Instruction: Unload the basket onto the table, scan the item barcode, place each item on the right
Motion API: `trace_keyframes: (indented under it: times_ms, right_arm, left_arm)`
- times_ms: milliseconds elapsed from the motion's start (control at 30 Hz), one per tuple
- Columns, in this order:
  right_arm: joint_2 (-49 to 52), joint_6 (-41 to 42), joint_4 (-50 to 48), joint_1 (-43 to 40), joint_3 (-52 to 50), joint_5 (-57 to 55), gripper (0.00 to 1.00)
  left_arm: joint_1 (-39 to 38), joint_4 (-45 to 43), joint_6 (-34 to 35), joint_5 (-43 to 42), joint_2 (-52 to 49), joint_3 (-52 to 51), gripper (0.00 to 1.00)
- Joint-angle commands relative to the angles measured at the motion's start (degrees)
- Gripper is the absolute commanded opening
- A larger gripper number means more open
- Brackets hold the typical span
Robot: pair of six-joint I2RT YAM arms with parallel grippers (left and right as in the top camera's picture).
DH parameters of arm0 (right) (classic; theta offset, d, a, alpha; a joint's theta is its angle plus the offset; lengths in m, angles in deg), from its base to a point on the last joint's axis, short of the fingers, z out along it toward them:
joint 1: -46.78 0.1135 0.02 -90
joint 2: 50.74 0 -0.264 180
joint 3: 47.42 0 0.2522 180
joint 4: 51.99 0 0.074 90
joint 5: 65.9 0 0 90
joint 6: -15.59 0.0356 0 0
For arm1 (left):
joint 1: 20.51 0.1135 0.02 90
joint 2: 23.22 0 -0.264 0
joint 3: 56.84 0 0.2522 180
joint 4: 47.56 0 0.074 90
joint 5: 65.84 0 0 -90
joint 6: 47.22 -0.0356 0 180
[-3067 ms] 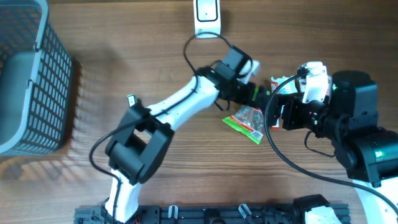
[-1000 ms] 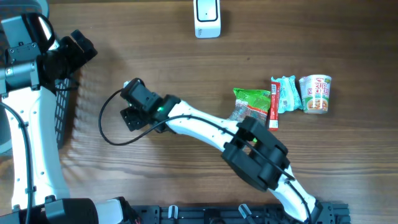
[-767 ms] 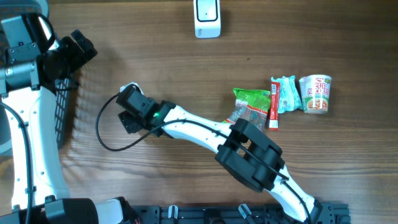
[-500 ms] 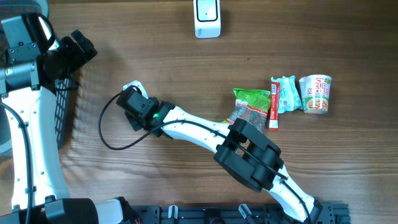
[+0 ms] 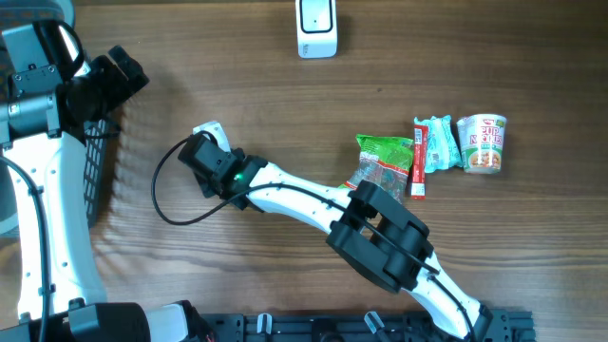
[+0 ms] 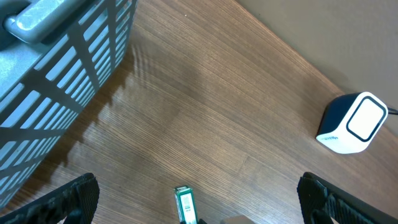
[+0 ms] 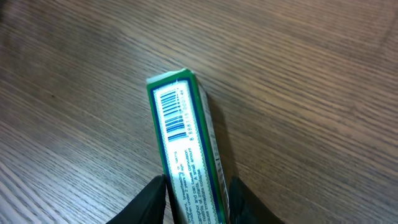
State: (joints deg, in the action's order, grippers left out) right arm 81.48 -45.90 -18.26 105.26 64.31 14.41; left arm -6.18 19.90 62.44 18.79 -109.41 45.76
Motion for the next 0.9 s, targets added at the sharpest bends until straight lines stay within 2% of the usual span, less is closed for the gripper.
trace_keyframes:
  times_ms: [0,100,200,233,400,667,867]
  right_arm:
    - [1.6,0.0,1.7,0.0,-0.4,-1.0,0.34]
    - [1.6,-0.5,3.9,0.0,-0.4,-1.1,0.32]
    - [1.1,-5.0,5.7,-0.2,-0.4,-1.2,0.17]
    - [0.7,-5.6,6.7,-0.2,-0.3,-2.1,0.15]
    - [-5.7,-5.4,13.6,-1.8,-0.3,-6.5,0.14]
    - [-15.9,-5.6,27.7,-7.0,-0.3,-6.4,0.14]
    - [-19.9,-7.8,38.0,-12.6,-0.4,-5.8,0.16]
  left_arm:
    - [0.2,0.0,0.1,0.8,-0.2,0.1,1.00]
    - [0.2,0.0,0.1,0.8,-0.2,0.1,1.00]
    - [0.2,0.0,0.1,0.8,-0.2,0.1,1.00]
    - [0.2,0.0,0.1,0.8,-0.2,0.1,1.00]
    - [0.2,0.0,0.1,0.8,-0.2,0.1,1.00]
    - [0.2,0.0,0.1,0.8,-0.2,0.1,1.00]
    - [0.2,0.0,0.1,0.8,-0.2,0.1,1.00]
